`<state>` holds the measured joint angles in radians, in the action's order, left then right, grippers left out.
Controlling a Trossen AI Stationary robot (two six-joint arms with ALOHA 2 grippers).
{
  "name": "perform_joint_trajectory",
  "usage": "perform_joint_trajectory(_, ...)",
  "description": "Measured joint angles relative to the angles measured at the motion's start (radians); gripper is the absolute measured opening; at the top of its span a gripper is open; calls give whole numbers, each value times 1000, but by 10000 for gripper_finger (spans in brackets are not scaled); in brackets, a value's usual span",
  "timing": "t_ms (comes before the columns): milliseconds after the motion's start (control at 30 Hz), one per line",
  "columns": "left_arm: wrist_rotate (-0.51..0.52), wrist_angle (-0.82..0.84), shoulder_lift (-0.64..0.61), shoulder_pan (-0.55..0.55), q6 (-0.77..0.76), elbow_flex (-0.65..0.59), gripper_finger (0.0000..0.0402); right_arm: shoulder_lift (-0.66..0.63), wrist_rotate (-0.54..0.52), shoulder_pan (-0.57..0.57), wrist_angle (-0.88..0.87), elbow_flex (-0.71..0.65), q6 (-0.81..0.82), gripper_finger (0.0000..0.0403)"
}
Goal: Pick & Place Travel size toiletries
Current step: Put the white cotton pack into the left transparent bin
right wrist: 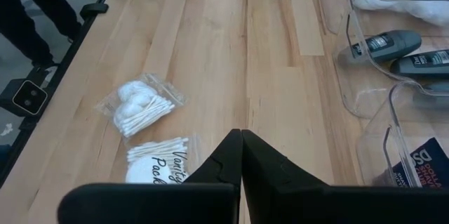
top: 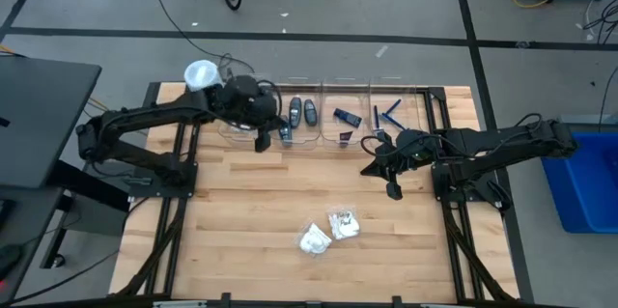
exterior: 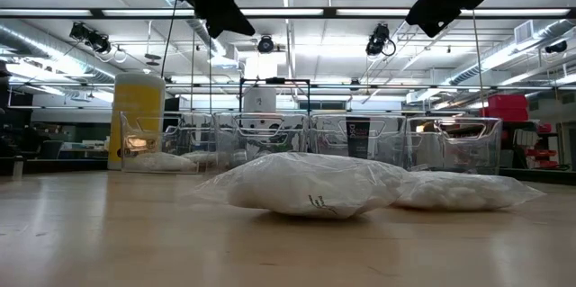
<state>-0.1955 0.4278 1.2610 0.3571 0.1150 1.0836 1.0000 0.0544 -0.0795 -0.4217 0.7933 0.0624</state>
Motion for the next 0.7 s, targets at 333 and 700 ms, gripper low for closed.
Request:
perform_joint_trajectory(333, 18, 0, 0, -183, 23, 0, 9, 0, 0, 0, 0, 0, 0, 9)
perform_joint_trajectory(700, 99, 27, 1, -337, 0, -8, 9, 0, 0, 0, 0, 0, -1, 8)
